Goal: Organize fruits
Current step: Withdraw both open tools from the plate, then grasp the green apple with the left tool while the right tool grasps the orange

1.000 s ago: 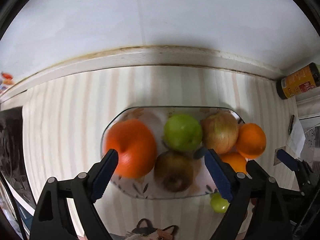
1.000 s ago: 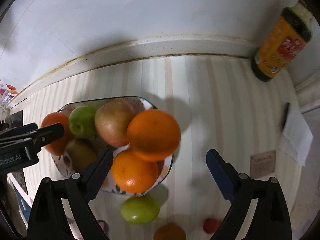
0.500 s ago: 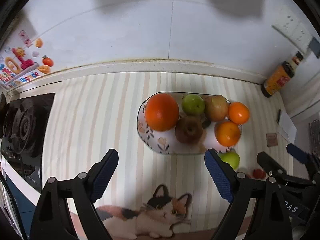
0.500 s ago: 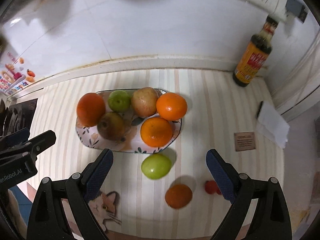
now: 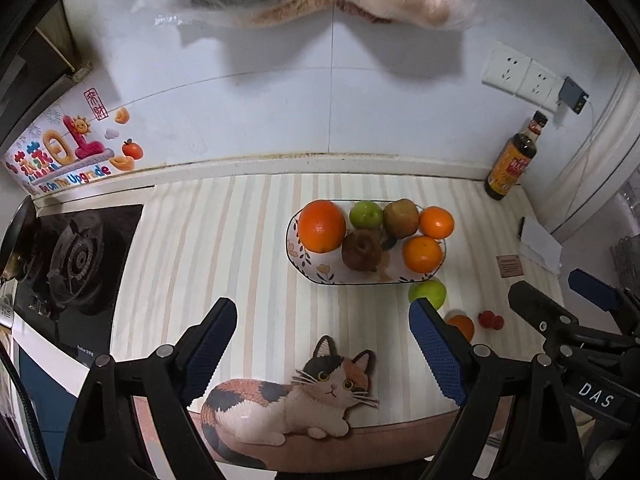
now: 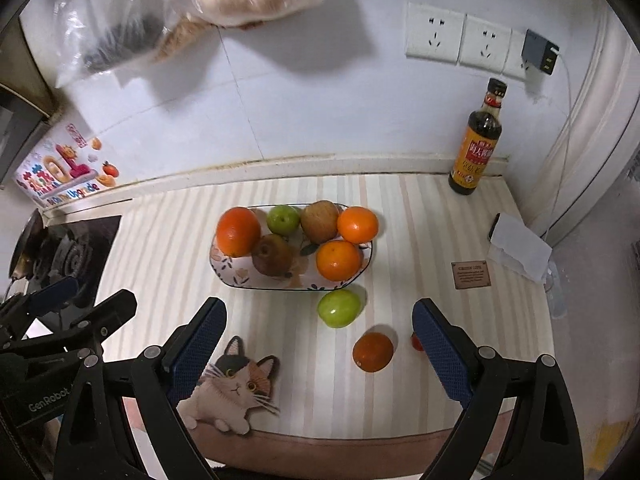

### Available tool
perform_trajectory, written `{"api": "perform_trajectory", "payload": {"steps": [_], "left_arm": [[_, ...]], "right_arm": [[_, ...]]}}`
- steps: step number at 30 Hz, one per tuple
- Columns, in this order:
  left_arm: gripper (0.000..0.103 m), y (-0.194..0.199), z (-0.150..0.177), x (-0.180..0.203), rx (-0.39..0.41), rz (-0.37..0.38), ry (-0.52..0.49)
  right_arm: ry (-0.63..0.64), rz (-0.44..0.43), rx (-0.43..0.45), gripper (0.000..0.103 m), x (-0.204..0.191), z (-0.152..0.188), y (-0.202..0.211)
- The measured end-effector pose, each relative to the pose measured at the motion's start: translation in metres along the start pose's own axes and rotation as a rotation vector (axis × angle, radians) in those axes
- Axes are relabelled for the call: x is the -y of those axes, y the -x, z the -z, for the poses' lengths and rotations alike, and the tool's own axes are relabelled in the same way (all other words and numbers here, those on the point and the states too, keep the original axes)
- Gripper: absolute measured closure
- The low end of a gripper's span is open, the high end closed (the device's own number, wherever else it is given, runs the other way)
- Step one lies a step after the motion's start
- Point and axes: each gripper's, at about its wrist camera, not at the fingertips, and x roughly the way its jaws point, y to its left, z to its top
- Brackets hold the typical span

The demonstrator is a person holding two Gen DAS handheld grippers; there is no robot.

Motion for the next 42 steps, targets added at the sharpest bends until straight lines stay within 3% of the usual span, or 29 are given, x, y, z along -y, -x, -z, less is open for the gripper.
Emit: {"api": "perform_trajectory", "payload": {"steps": [10,19,29,32,38,42], "left_arm": [[0.015,0.035,0.008,-0.007,0.043,-0.008,-0.003],[0.015,0.019,0.010,-0.010,-0.018,-0.011,0.025],[0.014,-0.043,0.011,0.010,-0.158,0.009,0.002],[0.004,-0.071,0.011,0.024,-0.201,0.004,-0.034],[0.004,-0.131,0.012,0.059,-0.300,0.045,-0.088],[0.004,-0.162,0.010,0.076,-0.350,0.039,-0.113]], "right_arm": [[-0.003,-0.009,0.051,0.007,-0.007,0.008,0.042],[-0.009,-0.020,0.008,0.006,-0.007,0.010,0.027],[-0.107,-0.060,-0.086,0.006,0.032,0.019,-0.028],[-0.192,-0.076,-0.142,0.006,0.066,0.026,-0.060],[-0.357,-0.102,-0.310,0.006,0.126,0.061,-0.142],[-0.421,-0.175,-0.376,0.006,0.137,0.083,-0.185]]}}
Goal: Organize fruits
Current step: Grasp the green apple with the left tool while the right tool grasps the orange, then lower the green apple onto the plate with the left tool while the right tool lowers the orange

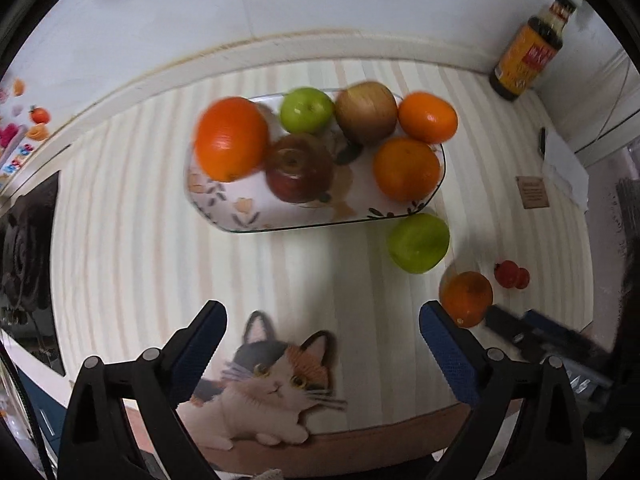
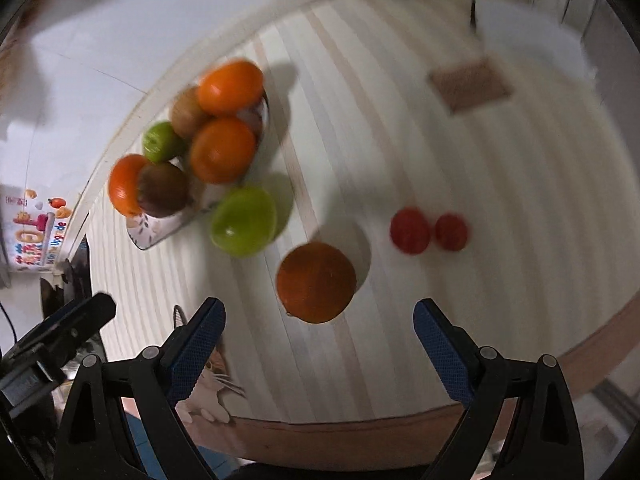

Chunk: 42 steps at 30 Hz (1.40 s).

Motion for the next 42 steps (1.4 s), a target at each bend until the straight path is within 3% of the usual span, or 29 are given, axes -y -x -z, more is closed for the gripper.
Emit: {"api": "perform_trajectory", "payload": {"steps": [3,5,6,8,16,19,21,25,31,37,42], "left_arm": [[0.004,-0.017,-0.011,0.008,-0.034,0.021,0.014],[0.004,-0.027,-0.019,0.013,-0.052,0.032,0.019],[0.004,-0.033,-0.023,0.017,-0.065,0.045,0.014],[0.004,-0.044,-0.029,0.026,-0.095,0.048,-0.014],[0.005,-0.082,-0.048,0.072,-0.155,0.080,-0.153],[0.012,-0.088,-0.046,0.089,-0.151,0.066,-0.209],[0.033,-0.094,-0.043,0.099,-0.164,0.045,-0.234],[0.044,-0.098,-0.043,0.103,-0.132,-0.022,-0.243],[0.045,-0.085,-0.027,0.080,-0.102,0.017,-0.204],[0.045,-0.059,0.019,0.019,-0.100,0.019,-0.106],[0.045,-0.049,0.057,-0.041,-0.103,-0.018,0.016]], "right_arm": [[-0.031,-0.042,-0.016,0.008,0.006,-0.002,-0.027],[-0.037,-0.073,-0.006,0.020,0.005,-0.004,-0.039],[-0.028,-0.073,-0.002,0.033,0.004,-0.005,-0.042],[-0.012,-0.058,0.011,0.042,0.003,-0.004,-0.048],[-0.015,-0.021,0.029,0.043,0.023,-0.003,-0.039],[-0.020,-0.006,0.032,0.043,0.030,-0.004,-0.036],[-0.028,-0.009,0.031,0.043,0.031,-0.004,-0.036],[-0.013,0.004,0.037,0.043,0.024,-0.006,-0.038],[0.026,0.009,0.020,0.043,0.021,-0.008,-0.035],[0.142,0.002,-0.006,0.043,-0.011,0.000,-0.043],[0.243,-0.070,-0.072,0.043,-0.053,0.007,-0.064]]}}
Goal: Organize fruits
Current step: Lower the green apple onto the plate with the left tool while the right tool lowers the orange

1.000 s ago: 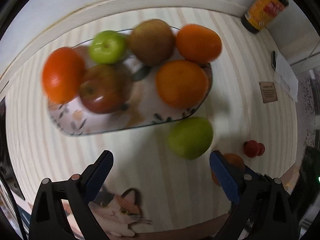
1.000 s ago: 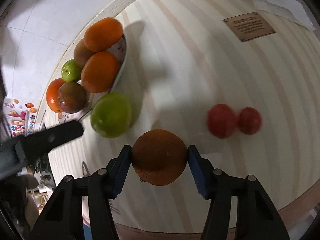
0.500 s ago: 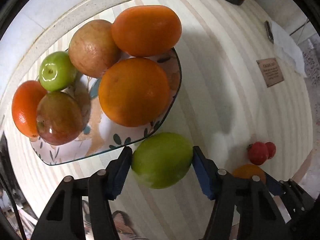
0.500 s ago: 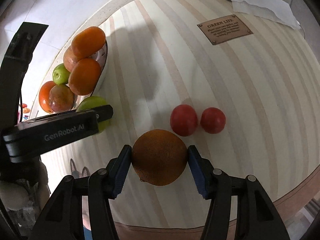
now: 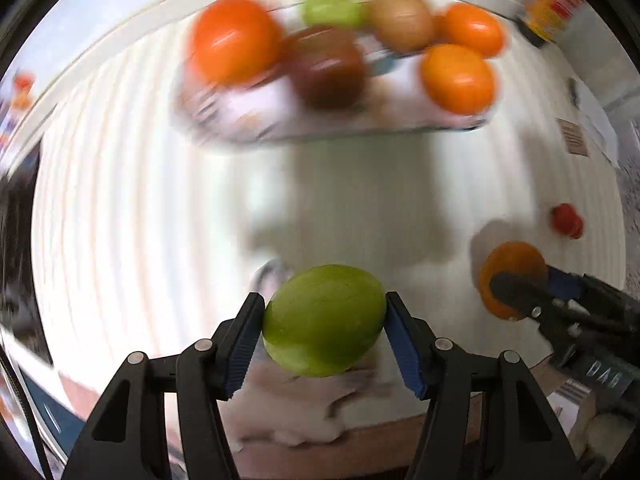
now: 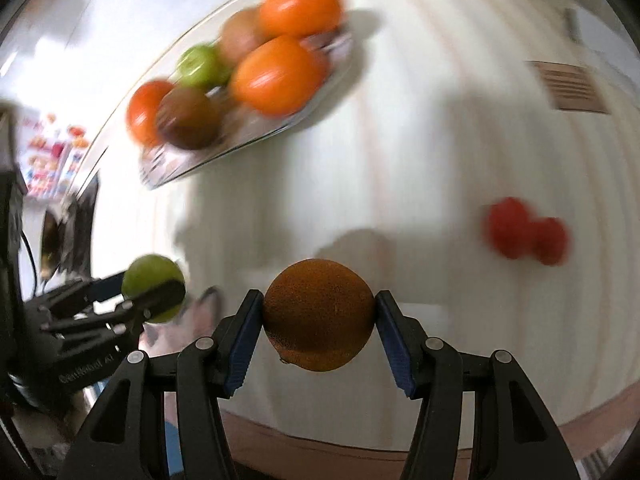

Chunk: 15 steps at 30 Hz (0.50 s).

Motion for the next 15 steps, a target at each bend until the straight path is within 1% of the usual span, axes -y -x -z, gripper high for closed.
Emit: {"api": "perform_trajectory", "payload": {"steps": [1,4,6,7,8,12,15], "left_arm": [[0.045,-0.001,0.007,-0.016,0.001,-0.011,0.042],[0.045,-0.006,0.018,-0.045,-0.009,-0.012,0.119],[0.045,-0.007,0.021,-0.058,-0.002,-0.002,0.151],[0.045,-0.007,0.021,-0.064,0.007,0.001,0.162],[0.045,-0.008,0.022,-0.069,0.011,0.005,0.164],[0.045,-0.011,0.020,-0.076,0.015,0.039,0.156],[0.045,-0.015,0.024,-0.074,0.006,0.065,0.128]], "right_arm": [[0.024,-0.007,-0.015,0.043,-0.009,0.000,-0.006],[0.105,0.023,-0.047,0.043,-0.040,0.002,-0.022],[0.138,0.061,-0.063,0.043,-0.059,0.006,-0.030],[0.156,0.094,-0.052,0.043,-0.066,0.008,-0.031],[0.171,0.126,-0.047,0.043,-0.075,0.009,-0.032],[0.144,0.178,-0.043,0.043,-0.084,0.016,-0.032],[0.109,0.196,-0.037,0.043,-0.080,0.023,-0.027]]}}
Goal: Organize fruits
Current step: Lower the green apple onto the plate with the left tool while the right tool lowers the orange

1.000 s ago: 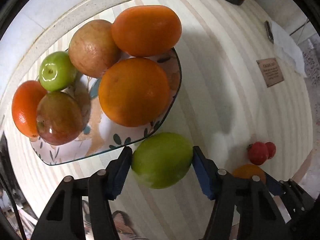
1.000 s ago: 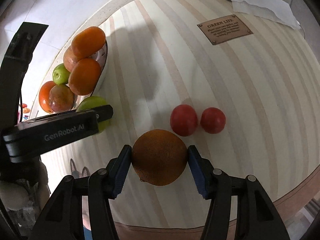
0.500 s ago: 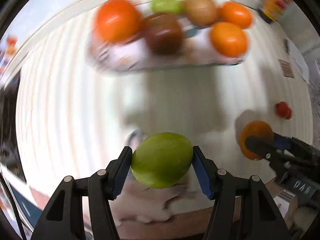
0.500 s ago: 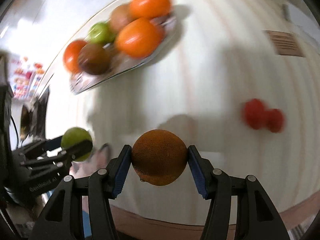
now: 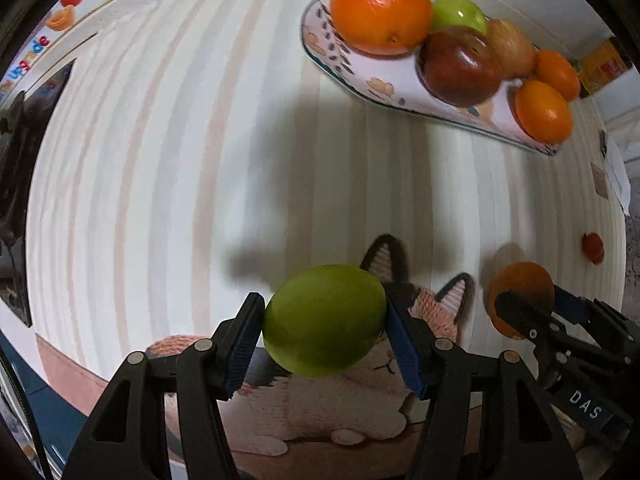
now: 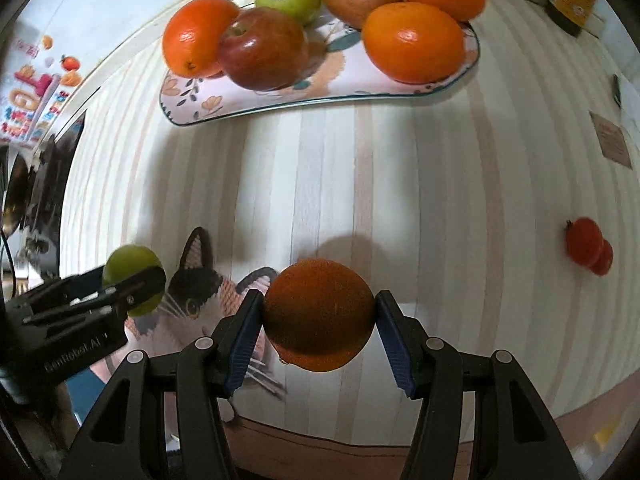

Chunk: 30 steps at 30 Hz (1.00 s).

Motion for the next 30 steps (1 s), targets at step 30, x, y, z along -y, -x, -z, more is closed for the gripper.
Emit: {"api": "perform_trajectory", "payload": {"steps": [30], "left_arm": [[0.045,0.041,-0.135,0.026,0.083,0.155,-0.022]], "right_arm": [[-0.096,-0.056,0.186,0.044,0.027,-0.104,0.043]]}}
